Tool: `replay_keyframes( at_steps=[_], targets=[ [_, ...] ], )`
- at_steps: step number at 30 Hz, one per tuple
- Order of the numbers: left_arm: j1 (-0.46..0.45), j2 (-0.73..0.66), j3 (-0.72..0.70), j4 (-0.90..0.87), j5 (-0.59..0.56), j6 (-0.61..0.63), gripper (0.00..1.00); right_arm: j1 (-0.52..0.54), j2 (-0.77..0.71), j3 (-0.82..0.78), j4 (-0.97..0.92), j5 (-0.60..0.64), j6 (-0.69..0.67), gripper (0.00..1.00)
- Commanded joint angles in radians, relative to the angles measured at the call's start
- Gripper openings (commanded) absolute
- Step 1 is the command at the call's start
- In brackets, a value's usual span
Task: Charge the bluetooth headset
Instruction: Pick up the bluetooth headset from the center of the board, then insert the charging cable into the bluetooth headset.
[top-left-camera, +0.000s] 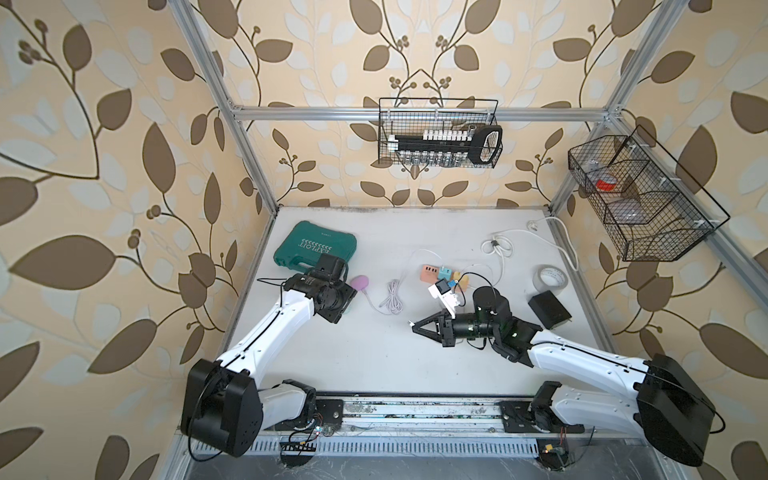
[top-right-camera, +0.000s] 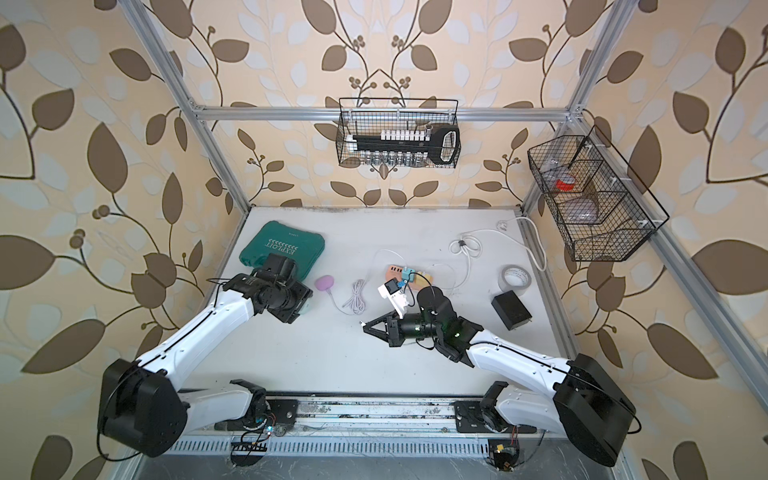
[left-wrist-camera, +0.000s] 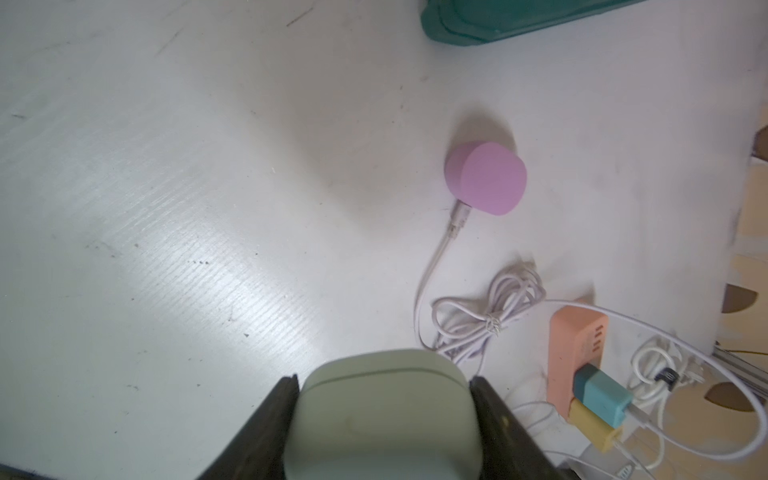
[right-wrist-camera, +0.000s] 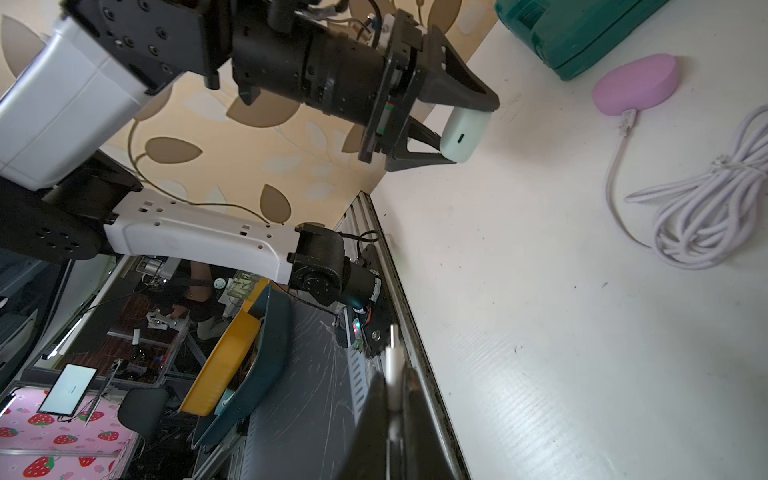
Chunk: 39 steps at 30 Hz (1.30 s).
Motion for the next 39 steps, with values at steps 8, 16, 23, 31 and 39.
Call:
replay_keyframes(
  at_steps=[8,16,23,31,39],
  targets=[
    [-0.114,-0.147,0.063,-0.063,0.037,0.054,0.49,0.063,0.121,0.160,-0.034,0.029,-0.055,0.08],
    [-0.254,-0.151,0.115,-0.073,-0.030,0.030,0.47,0.106,0.220,0.235,-0.016,0.049,-0.032,0.07],
    [-0.351,-0.134,0.151,-0.127,-0.148,0.005,0.46,0.127,0.262,0.273,-0.027,0.097,-0.009,0.07],
    [-0.409,-0.111,0.198,-0.195,-0.261,-0.011,0.46,0.160,0.296,0.312,-0.048,0.178,0.072,0.07],
    [-0.417,-0.112,0.199,-0.200,-0.281,-0.013,0.46,0.168,0.330,0.329,0.006,0.188,0.145,0.07]
  ],
)
